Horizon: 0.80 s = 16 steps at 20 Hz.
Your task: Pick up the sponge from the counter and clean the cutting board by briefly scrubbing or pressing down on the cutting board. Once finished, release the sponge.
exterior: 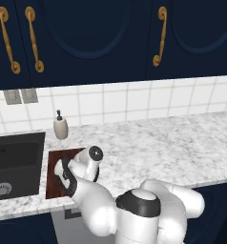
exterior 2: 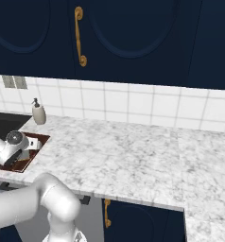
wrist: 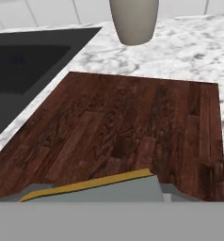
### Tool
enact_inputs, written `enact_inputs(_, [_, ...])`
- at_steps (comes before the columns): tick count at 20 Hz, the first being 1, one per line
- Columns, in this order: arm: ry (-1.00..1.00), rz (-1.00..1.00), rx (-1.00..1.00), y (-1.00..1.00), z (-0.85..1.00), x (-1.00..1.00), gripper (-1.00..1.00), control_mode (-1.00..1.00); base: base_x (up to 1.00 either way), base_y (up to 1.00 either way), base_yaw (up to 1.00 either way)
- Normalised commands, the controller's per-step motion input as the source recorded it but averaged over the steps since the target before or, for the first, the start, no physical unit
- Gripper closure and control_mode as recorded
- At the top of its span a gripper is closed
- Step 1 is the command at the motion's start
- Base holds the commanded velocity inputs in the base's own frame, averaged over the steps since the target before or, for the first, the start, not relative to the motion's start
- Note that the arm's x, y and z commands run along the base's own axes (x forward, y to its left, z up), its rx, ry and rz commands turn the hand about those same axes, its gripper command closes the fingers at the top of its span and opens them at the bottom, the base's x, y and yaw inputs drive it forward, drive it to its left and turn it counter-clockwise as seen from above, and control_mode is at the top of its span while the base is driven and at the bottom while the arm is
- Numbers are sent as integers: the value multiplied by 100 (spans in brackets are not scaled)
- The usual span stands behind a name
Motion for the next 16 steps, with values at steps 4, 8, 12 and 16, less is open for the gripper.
enact_inputs(4, [-21, 0, 8, -44, -56, 85, 100, -100, 0, 0, 0])
enact_inputs(8, [-18, 0, 6, -54, -56, 90, 100, -100, 0, 0, 0])
enact_inputs(12, [-16, 0, 8, -59, -48, 82, 100, -100, 0, 0, 0])
enact_inputs(16, [-15, 0, 1, -34, -61, 86, 100, -100, 0, 0, 0])
